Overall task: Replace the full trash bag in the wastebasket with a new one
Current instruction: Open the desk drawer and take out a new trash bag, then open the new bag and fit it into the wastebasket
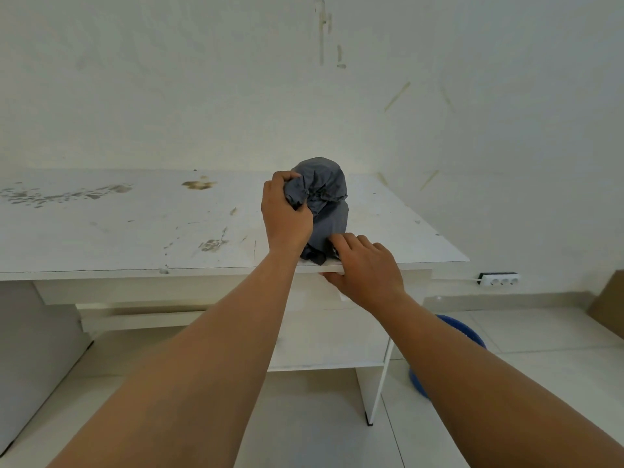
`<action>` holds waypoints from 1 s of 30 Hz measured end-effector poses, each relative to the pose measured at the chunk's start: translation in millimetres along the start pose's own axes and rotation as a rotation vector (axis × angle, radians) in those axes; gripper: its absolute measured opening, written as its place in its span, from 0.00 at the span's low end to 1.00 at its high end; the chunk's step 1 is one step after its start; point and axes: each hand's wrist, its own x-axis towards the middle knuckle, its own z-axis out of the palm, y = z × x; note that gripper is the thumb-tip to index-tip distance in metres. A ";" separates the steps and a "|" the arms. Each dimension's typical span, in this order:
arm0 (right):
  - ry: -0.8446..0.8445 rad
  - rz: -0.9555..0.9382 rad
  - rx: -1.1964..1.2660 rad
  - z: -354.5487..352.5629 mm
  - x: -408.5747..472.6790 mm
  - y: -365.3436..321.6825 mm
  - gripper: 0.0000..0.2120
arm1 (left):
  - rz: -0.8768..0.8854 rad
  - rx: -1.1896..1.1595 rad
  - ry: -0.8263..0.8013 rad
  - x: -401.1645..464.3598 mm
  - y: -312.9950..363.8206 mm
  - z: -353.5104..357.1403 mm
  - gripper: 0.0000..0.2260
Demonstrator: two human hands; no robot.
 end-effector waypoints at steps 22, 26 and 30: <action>-0.369 0.213 0.527 -21.9 18.9 6.9 0.37 | -0.103 0.294 -0.341 -3.1 -7.0 6.9 0.20; -0.444 0.303 0.533 -54.6 50.5 23.9 0.39 | -0.139 0.343 -0.455 20.7 21.5 12.5 0.20; -0.508 0.310 0.518 -104.0 95.2 42.5 0.41 | -0.229 0.290 -0.527 58.5 73.3 22.9 0.19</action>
